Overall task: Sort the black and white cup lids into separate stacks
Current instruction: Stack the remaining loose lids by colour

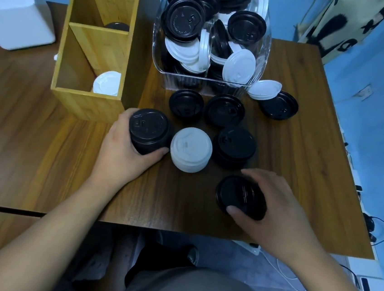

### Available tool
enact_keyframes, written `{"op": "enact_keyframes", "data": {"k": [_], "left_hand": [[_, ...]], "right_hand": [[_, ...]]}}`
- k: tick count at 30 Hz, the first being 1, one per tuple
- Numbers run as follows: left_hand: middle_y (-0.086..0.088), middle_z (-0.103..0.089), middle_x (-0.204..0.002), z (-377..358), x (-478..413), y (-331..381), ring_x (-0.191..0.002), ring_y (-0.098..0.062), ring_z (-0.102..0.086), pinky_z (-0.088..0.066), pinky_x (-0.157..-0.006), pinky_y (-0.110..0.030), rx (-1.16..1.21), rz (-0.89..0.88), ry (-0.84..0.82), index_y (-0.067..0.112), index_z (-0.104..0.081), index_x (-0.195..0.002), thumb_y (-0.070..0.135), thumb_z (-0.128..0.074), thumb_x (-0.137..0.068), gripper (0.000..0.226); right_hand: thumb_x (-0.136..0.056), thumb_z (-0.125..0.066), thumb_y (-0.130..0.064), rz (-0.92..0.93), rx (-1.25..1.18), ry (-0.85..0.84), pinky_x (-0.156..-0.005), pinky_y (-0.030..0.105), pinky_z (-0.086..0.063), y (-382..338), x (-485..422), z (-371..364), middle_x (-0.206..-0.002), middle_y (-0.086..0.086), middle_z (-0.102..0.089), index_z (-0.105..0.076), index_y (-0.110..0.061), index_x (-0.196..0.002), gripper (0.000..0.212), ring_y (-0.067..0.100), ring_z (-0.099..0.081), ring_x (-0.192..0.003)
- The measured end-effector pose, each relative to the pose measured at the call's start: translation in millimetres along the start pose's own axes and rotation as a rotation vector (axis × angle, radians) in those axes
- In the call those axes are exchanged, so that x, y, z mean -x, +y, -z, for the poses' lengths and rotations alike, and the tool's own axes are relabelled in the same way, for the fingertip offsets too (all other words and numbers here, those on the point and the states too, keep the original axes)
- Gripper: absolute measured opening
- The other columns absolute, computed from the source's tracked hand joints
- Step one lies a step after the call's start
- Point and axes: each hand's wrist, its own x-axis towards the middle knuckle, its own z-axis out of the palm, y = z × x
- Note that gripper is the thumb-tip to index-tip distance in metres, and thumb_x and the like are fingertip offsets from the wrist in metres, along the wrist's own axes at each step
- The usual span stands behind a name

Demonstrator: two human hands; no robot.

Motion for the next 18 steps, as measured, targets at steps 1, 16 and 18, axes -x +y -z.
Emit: {"op": "enact_keyframes", "data": {"k": [1, 16, 18], "left_hand": [[0.01, -0.057, -0.13, 0, 0, 0, -0.124, -0.012, -0.056, -0.049, -0.106, -0.042, 0.002, -0.001, 0.001, 0.021, -0.043, -0.14, 0.038, -0.096, -0.064, 0.094], [0.015, -0.055, -0.127, 1, 0, 1, -0.121, -0.007, -0.055, -0.045, -0.102, -0.028, 0.006, 0.013, -0.005, 0.021, -0.044, -0.14, 0.037, -0.097, -0.065, 0.093], [0.015, -0.055, -0.126, 1, 0, 1, -0.121, -0.006, -0.055, -0.045, -0.101, -0.027, 0.002, 0.014, -0.008, 0.021, -0.044, -0.14, 0.037, -0.097, -0.064, 0.093]], "right_hand": [[-0.076, -0.073, -0.062, -0.011, 0.039, 0.009, -0.097, 0.016, -0.037, -2, -1, -4, -0.13, -0.025, -0.047, -0.047, -0.034, -0.142, 0.076, -0.003, -0.039, -0.124], [-0.075, -0.077, -0.061, -0.041, 0.048, 0.05, -0.101, 0.023, -0.038, -5, 0, -18, -0.129, -0.024, -0.047, -0.047, -0.031, -0.143, 0.08, 0.002, -0.04, -0.127], [-0.077, -0.081, -0.051, -0.019, 0.019, 0.036, -0.102, 0.015, -0.035, -2, -2, -20, -0.125, -0.027, -0.048, -0.05, -0.031, -0.141, 0.075, 0.001, -0.041, -0.127]]}}
